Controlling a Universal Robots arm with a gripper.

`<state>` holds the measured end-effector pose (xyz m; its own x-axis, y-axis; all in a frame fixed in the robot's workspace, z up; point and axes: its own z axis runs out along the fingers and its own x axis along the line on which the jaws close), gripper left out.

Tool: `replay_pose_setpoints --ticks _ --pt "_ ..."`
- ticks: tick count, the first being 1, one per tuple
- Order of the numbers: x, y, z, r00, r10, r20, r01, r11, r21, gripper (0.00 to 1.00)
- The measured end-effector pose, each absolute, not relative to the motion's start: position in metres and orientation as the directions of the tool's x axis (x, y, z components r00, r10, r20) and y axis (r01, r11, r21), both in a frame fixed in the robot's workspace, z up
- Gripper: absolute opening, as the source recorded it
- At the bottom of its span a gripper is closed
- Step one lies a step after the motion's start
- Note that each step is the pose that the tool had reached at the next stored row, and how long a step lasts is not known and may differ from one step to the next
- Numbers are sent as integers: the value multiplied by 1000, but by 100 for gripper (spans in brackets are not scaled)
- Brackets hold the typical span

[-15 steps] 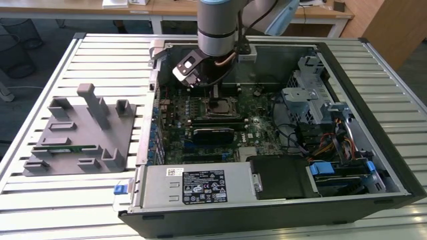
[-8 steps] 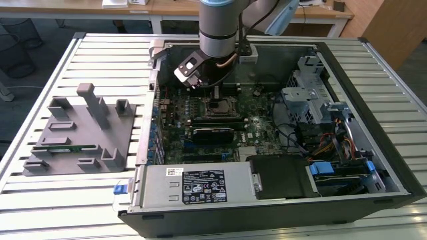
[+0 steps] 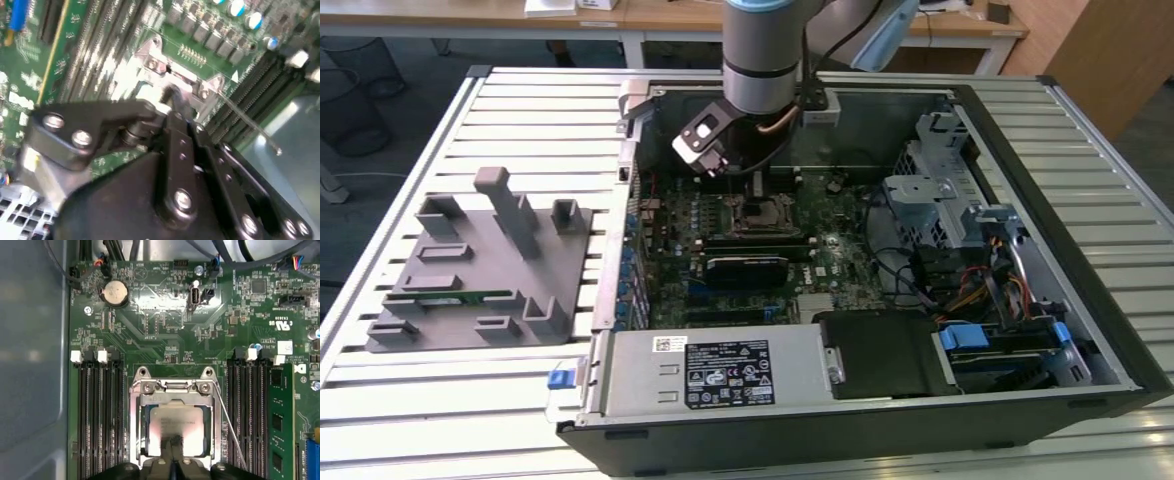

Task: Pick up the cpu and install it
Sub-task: 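Close the cpu cover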

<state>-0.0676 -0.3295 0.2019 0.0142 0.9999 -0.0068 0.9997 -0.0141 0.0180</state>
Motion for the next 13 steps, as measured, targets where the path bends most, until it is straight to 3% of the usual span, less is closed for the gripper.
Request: replay_pose_setpoints --ticks 5,13 --pt "-68 -330 218 14 1000 -8 1000 -14 17 11" --pt "-61 -332 218 14 1000 -8 1000 -14 17 11"
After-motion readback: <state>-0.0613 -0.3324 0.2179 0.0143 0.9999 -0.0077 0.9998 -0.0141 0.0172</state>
